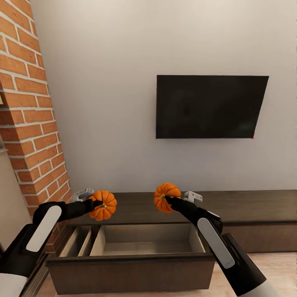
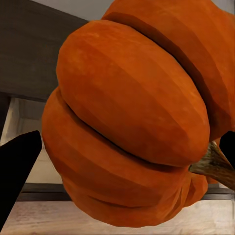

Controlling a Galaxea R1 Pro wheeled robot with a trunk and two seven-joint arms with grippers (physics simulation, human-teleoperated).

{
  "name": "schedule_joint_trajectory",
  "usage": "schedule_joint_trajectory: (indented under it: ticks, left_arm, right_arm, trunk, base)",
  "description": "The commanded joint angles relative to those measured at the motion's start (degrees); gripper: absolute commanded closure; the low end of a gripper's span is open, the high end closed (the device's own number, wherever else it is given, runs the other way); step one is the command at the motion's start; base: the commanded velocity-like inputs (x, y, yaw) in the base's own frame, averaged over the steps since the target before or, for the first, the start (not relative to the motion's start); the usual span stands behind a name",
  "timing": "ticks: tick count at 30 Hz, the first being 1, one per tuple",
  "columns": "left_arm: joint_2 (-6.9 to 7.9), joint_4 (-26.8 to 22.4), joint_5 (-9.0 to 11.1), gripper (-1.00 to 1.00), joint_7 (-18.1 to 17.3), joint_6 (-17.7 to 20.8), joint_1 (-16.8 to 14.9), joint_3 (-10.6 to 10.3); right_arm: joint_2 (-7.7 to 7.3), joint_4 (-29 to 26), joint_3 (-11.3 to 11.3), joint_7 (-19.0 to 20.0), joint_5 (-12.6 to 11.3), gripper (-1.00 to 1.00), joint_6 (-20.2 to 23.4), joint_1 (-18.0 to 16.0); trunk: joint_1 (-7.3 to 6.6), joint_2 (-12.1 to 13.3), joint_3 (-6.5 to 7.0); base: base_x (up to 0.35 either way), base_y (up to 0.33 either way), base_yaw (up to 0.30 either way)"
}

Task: Place each of the two pumpkins and all three candles from the living room inside a cabinet in the living room (use any cabinet), then make sure every cabinet is closed, and position the cauldron so it is next to a table in the living room.

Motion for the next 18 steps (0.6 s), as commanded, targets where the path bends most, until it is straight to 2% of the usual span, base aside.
schedule_joint_trajectory:
  ticks: [1,5,7,9,10,11,13,14,16,18]
  left_arm:
    - [0.05,-0.08,0.21,1.0,0.92,0.17,-0.05,-0.16]
    - [-0.41,-0.08,0.18,1.0,0.94,0.17,-0.03,-0.59]
    - [-1.23,-0.08,0.07,1.0,1.0,0.15,-0.03,-2.0]
    - [-1.88,-0.1,-0.53,1.0,1.41,0.1,-0.07,-4.57]
    - [-1.97,-0.09,-1.11,1.0,2.01,0.09,-0.09,-5.2]
    - [-2.2,-0.06,-2.07,1.0,3.29,0.07,-0.07,-5.77]
    - [-3.0,0.41,-2.87,1.0,4.87,-0.12,-0.1,-6.17]
    - [-4.09,1.4,-3.48,1.0,5.8,-0.44,-0.1,-6.33]
    - [-5.72,3.06,-5.1,1.0,6.99,-0.79,-0.11,-6.43]
    - [-6.85,3.78,-7.56,1.0,7.56,-1.08,-0.11,-6.36]
  right_arm:
    - [-0.06,-0.06,0.13,-0.61,-0.62,1.0,-0.05,-0.06]
    - [0.0,-0.05,0.22,-0.66,-0.52,1.0,0.12,-0.1]
    - [0.02,0.53,0.38,-1.03,-0.7,1.0,0.69,-0.27]
    - [0.08,3.59,0.87,-5.35,-0.85,1.0,1.1,-0.36]
    - [0.31,4.63,1.39,-7.61,-0.89,1.0,1.14,-0.48]
    - [1.32,5.78,2.48,-10.69,-0.92,1.0,1.21,-0.62]
    - [3.44,6.62,3.68,-13.31,-0.92,1.0,1.32,-0.7]
    - [4.82,7.02,4.14,-14.27,-0.89,1.0,1.72,-0.73]
    - [6.08,7.99,4.46,-14.96,-0.78,1.0,2.71,-0.75]
    - [6.51,9.32,4.56,-15.18,-0.65,1.0,3.1,-0.81]
  trunk:
    - [-0.01,-0.04,-0.07]
    - [-0.01,-0.04,-0.07]
    - [-0.01,-0.04,-0.07]
    - [-0.01,-0.04,-0.07]
    - [-0.01,-0.04,-0.07]
    - [-0.01,-0.04,-0.07]
    - [-0.01,-0.04,-0.07]
    - [-0.01,-0.04,-0.07]
    - [-0.01,-0.04,-0.07]
    - [-0.01,-0.04,-0.07]
  base:
    - [0.003,-0.127,0.0]
    - [0.001,-0.035,0.0]
    - [0.0,-0.006,0.0]
    - [0.0,-0.002,0.0]
    - [0.0,0.0,0.0]
    - [0.0,0.0,0.0]
    - [0.0,0.0,0.0]
    - [0.0,0.0,0.0]
    - [0.0,0.0,0.0]
    - [0.0,0.0,0.0]
